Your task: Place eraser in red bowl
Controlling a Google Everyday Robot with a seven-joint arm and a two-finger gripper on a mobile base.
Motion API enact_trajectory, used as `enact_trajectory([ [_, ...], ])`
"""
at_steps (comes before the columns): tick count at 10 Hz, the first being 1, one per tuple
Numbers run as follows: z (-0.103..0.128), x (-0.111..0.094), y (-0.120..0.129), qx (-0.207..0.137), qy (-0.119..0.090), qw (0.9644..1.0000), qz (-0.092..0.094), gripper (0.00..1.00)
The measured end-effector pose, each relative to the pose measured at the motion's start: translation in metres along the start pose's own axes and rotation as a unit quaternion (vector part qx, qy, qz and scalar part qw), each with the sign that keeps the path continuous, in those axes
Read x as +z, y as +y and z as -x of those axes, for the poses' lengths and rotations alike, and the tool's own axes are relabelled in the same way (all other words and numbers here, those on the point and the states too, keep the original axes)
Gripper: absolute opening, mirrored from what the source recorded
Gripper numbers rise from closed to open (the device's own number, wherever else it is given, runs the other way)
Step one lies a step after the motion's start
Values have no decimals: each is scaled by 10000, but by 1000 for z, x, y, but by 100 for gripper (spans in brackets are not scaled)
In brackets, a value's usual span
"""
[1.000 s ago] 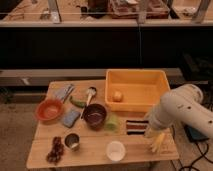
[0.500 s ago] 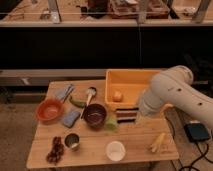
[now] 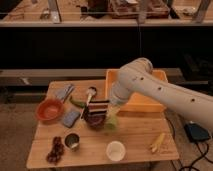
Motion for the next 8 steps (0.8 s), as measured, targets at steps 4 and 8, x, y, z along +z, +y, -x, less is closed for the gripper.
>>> enact_trajectory([
  [4, 37, 11, -8, 27, -153, 9999, -16, 1],
  [8, 38, 11, -8, 24, -158, 9999, -15, 1],
])
